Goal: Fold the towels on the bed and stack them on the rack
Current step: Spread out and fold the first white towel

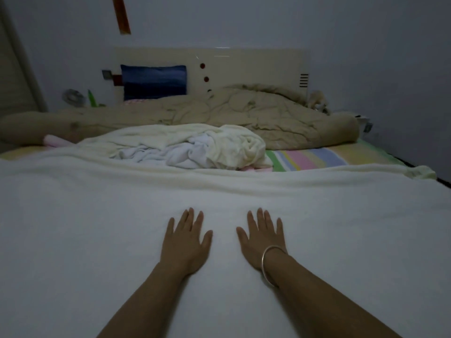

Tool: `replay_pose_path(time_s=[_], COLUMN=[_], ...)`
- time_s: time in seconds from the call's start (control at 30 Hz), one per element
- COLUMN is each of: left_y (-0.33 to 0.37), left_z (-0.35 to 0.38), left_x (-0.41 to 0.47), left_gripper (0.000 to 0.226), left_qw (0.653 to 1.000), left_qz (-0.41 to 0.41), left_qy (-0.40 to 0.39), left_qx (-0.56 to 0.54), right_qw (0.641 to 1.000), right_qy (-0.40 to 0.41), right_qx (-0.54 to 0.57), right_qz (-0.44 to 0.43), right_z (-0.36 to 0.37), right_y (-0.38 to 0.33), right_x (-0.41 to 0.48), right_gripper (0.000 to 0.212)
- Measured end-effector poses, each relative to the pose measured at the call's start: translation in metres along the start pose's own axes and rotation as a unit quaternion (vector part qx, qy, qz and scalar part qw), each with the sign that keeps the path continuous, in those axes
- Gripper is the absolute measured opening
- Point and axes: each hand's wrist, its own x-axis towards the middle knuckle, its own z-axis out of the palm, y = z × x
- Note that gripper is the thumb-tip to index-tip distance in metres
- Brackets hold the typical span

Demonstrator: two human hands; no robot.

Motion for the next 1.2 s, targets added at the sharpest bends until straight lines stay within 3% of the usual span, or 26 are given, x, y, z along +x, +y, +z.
replay_pose_path(time_s=[0.07,0.17,0.3,0.37,0.43,0.5,0.57,0.63,0.7,0.77,0.87,0.97,1.07,1.13,1.2], left_y=[-0.006,-0.018,-0.039,-0.054,-0.07,-0.084,-0.093,-0.096,-0.097,-0.097,-0.089,-0.083,-0.081,-0.081,-0.082], left_z=[0.007,0.019,0.023,0.022,0.013,0.005,-0.01,-0.023,-0.029,-0.025,-0.021,-0.028,-0.029,-0.027,-0.023], left_x=[0.024,0.073,0.147,0.178,0.199,0.214,0.226,0.228,0.225,0.218,0.209,0.212,0.211,0.211,0.214], left_gripper=[0.094,0.08,0.057,0.043,0.031,0.024,0.042,0.057,0.055,0.042,0.018,0.013,0.015,0.017,0.026], left_qw=[0.999,0.987,0.95,0.936,0.937,0.954,0.983,0.997,0.999,0.993,0.957,0.912,0.88,0.877,0.889], left_qz=[0.01,0.016,0.007,-0.014,-0.053,-0.08,-0.044,-0.007,0.008,-0.001,-0.004,-0.022,-0.013,-0.026,-0.025], left_qy=[0.038,0.152,0.304,0.343,0.329,0.275,0.155,0.038,0.023,0.104,0.284,0.41,0.474,0.478,0.451], left_qx=[-0.011,-0.045,-0.066,-0.085,-0.103,-0.094,-0.088,-0.07,-0.047,-0.051,-0.061,0.005,-0.009,-0.044,-0.077], right_qw=[1.0,0.997,0.964,0.935,0.918,0.926,0.946,0.973,0.984,0.981,0.949,0.897,0.836,0.844,0.892], right_qy=[0.019,0.073,0.254,0.345,0.388,0.371,0.313,0.224,0.17,0.191,0.314,0.432,0.506,0.485,0.406], right_qx=[0.009,0.029,0.081,0.086,0.075,0.065,0.077,0.041,0.017,0.009,0.023,0.087,0.202,0.209,0.159], right_qz=[-0.006,-0.012,0.015,-0.003,-0.021,-0.014,-0.02,-0.037,-0.041,-0.03,-0.015,-0.029,-0.063,-0.098,-0.12], right_z=[0.006,0.014,0.012,0.007,0.004,0.001,-0.008,-0.016,-0.023,-0.023,-0.02,-0.022,-0.022,-0.018,-0.011], right_y=[-0.01,-0.026,-0.037,-0.035,-0.03,-0.026,-0.023,-0.019,-0.019,-0.019,-0.024,-0.027,-0.03,-0.032,-0.031], right_x=[0.029,0.077,0.142,0.175,0.203,0.223,0.233,0.236,0.231,0.229,0.229,0.231,0.229,0.229,0.235], right_gripper=[0.066,0.065,0.064,0.06,0.046,0.03,0.023,0.031,0.03,0.022,0.011,0.012,0.022,0.041,0.066])
